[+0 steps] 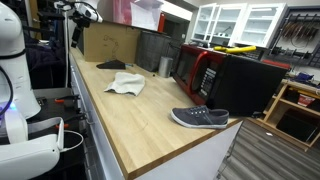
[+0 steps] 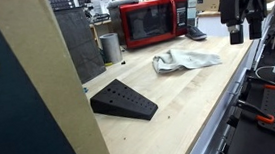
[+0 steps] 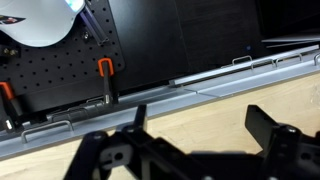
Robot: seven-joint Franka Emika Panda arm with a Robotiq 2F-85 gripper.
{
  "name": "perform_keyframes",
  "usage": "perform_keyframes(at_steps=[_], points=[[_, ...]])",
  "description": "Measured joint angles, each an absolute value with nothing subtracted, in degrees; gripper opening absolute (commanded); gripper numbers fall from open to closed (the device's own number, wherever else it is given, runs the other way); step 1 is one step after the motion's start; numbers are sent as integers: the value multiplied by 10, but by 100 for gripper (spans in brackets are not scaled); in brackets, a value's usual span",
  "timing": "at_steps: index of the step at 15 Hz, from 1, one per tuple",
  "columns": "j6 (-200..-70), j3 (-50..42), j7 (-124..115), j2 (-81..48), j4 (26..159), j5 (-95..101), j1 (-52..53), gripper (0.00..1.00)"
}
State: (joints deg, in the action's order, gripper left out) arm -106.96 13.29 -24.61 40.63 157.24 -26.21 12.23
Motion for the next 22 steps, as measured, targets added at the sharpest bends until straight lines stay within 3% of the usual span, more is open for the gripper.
perform_keyframes(at_steps=[22], points=[[-1326, 125, -250, 247, 1546, -295, 105, 100]])
